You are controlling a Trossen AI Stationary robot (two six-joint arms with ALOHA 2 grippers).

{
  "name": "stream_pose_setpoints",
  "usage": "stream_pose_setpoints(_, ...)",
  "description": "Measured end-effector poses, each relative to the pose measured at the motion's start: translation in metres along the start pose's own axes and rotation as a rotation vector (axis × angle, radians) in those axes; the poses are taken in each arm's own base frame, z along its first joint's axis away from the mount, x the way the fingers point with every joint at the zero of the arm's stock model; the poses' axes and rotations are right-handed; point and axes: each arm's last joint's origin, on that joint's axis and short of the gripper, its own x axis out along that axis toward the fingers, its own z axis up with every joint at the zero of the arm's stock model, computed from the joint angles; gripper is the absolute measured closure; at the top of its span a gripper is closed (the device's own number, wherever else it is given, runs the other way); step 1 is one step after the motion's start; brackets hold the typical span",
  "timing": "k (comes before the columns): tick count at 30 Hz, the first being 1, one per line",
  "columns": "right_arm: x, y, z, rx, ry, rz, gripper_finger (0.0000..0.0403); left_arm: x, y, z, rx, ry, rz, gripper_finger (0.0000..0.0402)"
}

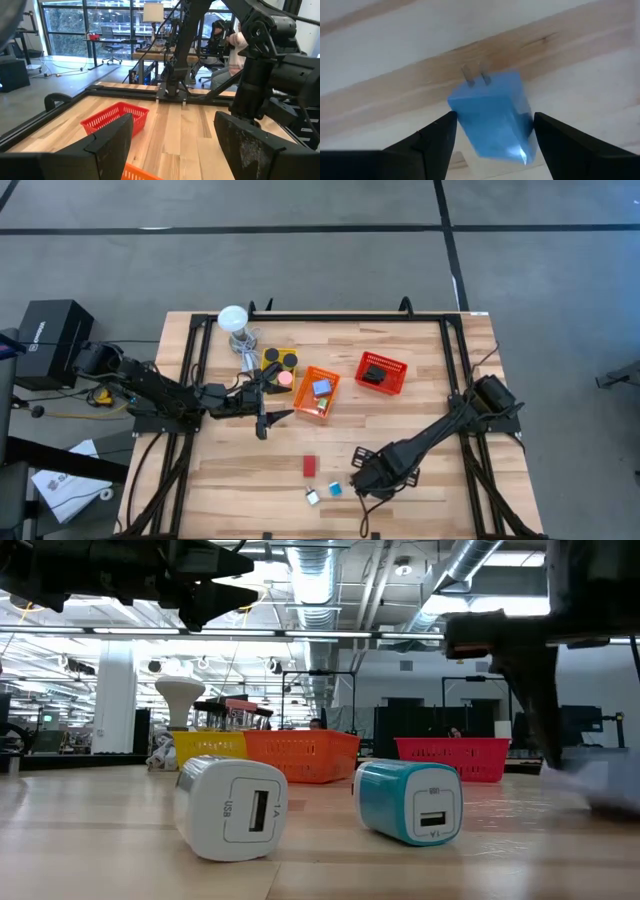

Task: Pick & Place Office items
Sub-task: Put the light blue charger adapter into the orange bin

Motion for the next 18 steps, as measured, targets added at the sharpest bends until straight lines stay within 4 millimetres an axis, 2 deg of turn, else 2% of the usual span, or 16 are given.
stream_pose_setpoints(7, 0.003, -0.001, -0.001, -0.168, 0.005, -0.001, 0.0147, 0.000, 0.000, 0.000, 0.000, 0.000, 0.000, 0.0128)
stream_pose_setpoints(18, 0.004, -0.010, -0.006, -0.131, -0.028, 0.003, 0.0147, 0.000, 0.000, 0.000, 0.000, 0.000, 0.000, 0.0128)
